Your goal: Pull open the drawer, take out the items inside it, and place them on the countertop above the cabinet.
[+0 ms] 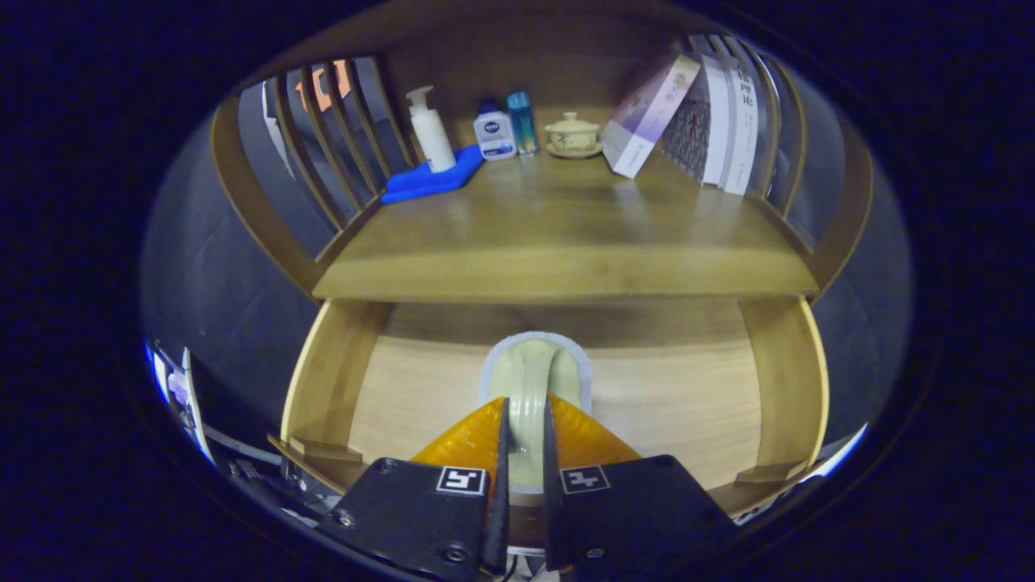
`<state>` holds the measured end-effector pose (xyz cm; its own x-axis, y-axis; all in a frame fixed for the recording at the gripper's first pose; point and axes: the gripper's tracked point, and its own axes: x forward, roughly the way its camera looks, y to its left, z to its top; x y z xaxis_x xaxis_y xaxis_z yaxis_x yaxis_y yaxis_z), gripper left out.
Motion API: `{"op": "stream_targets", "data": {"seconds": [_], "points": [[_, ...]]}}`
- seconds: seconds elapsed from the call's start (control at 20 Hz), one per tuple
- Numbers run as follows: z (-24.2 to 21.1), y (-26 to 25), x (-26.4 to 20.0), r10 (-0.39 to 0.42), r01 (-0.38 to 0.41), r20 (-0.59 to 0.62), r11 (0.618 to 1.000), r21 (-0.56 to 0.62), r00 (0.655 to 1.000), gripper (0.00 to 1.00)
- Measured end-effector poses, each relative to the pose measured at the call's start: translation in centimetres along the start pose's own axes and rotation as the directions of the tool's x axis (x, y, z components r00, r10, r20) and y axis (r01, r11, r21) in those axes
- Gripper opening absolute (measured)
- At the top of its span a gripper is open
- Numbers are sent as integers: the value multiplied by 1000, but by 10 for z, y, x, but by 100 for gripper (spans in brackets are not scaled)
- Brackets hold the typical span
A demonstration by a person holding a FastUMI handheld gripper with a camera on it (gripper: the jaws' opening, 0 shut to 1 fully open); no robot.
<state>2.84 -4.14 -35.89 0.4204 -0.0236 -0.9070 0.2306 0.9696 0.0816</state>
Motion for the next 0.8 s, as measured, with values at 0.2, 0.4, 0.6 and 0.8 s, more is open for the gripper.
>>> {"op": "stream_targets", "data": {"seconds": [0.2, 0.4, 0.6, 0.8], "points": [[25, 4, -16, 7, -7, 16, 1000, 1, 1000, 21], [59, 7, -24, 1, 0, 52, 1000, -7, 999, 20], [93, 5, -16, -29, 30, 61, 1000, -9, 998, 20], [122, 0, 0, -52, 52, 62, 999, 4, 997, 21]]}}
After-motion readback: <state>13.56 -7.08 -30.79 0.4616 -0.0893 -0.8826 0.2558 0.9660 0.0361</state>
